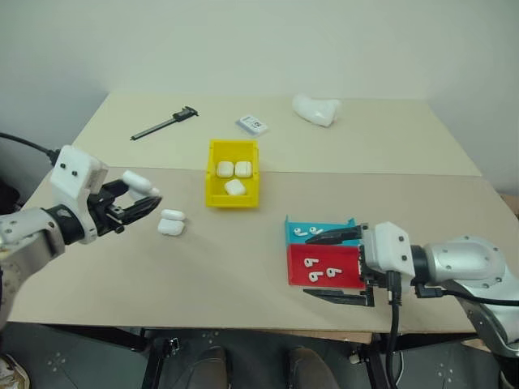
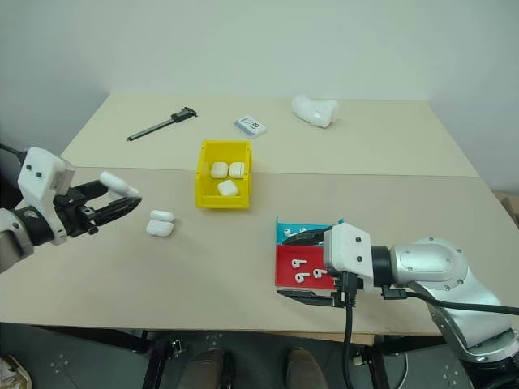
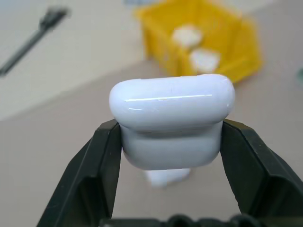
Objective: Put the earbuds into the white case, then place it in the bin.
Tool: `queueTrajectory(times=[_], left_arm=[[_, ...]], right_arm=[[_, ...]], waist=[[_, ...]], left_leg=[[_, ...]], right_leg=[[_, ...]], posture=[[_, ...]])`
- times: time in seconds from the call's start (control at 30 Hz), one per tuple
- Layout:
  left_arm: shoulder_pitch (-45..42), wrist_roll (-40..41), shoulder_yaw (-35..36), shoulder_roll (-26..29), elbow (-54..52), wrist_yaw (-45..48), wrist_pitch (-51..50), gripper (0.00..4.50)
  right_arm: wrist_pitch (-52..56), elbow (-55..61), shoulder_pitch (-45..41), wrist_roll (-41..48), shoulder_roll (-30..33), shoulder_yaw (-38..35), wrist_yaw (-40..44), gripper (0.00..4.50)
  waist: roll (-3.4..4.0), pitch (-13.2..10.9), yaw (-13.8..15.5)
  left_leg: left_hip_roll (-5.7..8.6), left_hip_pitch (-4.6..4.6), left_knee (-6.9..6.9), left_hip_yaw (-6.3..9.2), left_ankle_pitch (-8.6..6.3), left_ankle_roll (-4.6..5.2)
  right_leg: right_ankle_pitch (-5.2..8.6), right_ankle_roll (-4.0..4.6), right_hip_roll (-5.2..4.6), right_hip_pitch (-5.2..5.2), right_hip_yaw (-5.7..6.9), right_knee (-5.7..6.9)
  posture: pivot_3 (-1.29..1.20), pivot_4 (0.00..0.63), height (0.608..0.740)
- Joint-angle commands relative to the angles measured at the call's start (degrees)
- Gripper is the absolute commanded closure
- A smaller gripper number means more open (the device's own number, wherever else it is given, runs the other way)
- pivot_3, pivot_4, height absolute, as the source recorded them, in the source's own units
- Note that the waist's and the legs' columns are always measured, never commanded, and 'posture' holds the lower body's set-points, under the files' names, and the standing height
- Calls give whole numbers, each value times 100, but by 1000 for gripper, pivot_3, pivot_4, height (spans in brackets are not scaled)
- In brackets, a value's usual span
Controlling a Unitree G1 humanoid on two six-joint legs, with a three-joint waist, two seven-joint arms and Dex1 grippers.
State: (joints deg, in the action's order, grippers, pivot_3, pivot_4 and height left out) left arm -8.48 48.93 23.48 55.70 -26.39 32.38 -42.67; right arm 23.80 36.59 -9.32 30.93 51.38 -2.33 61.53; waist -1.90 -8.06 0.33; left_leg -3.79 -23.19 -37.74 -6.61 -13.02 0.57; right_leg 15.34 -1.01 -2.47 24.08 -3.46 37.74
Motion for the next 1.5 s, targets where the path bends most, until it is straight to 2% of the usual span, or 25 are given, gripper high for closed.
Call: queueTrajectory(times=[0.03, 0.3, 0.43, 0.63, 0.73, 0.87, 1.0, 1.17, 1.5], left_arm=[[-467, 591, -11, -244, -17, 1169, 469, 1692], [-1917, 157, -1546, -2063, 846, 2694, 1731, 1692], [-2181, -5, -1947, -2622, 1013, 3070, 2020, 1692], [-2159, -270, -2119, -2785, 1102, 3351, 2286, 1692], [-2083, -376, -2172, -2870, 1050, 3373, 2372, 1692], [-2012, -470, -2222, -2960, 968, 3355, 2457, 1692], [-1966, -564, -2258, -3027, 919, 3288, 2526, 1692], [-1909, -620, -2266, -3099, 863, 3230, 2546, 1692], [-1781, -611, -2215, -3087, 683, 3058, 2507, 1692]], right_arm=[[-117, -12, -165, 140, 145, -360, 129, 0], [-30, -318, -466, 178, 452, -543, 338, 0], [187, -399, -545, 14, 636, -464, 210, 0], [937, -358, -872, -410, 1274, 9, 84, 0], [1181, -244, -1209, -730, 1535, 623, 235, 560], [1876, -274, -1784, -1252, 1406, 1684, 170, 1814], [2230, -452, -2249, -2101, 1291, 2681, 113, 1814], [2358, -796, -2613, -2743, 961, 3418, 172, 1814], [2251, -1182, -2694, -3279, 648, 3716, 365, 1814]], waist=[[1, 0, 20], [8, 5, 18], [8, 5, -23], [9, 6, -112], [9, 6, -120], [10, 6, -133], [10, 6, -116], [10, 6, -115], [10, 6, -117]], left_leg=[[0, 0, 0, -1, 0, 0], [8, -4, -8, 6, 0, 3], [7, -12, -9, 10, -3, 9], [5, -3, -10, 29, -3, 10], [3, 1, -11, 32, -3, 10], [3, -7, -11, 34, -3, 10], [3, -7, -11, 34, -3, 11], [3, -9, -11, 33, -3, 11], [3, -9, -12, 33, -3, 11]], right_leg=[[0, -1, 0, 1, -1, 0], [-8, -15, 7, -13, -6, -6], [-9, -18, 10, -7, -12, -11], [-8, -21, 11, -6, -21, 0], [-8, -22, 12, -7, -21, 1], [-8, -22, 13, 1, -28, -1], [-8, -24, 12, 3, -28, -1], [-8, -23, 12, 6, -28, -1], [-9, -23, 13, 7, -27, 1]], posture=[[0, 150, 740], [0, 150, 740], [0, 150, 740], [0, 150, 740], [0, 150, 740], [0, 150, 740], [0, 150, 740], [0, 150, 740], [0, 150, 740]])
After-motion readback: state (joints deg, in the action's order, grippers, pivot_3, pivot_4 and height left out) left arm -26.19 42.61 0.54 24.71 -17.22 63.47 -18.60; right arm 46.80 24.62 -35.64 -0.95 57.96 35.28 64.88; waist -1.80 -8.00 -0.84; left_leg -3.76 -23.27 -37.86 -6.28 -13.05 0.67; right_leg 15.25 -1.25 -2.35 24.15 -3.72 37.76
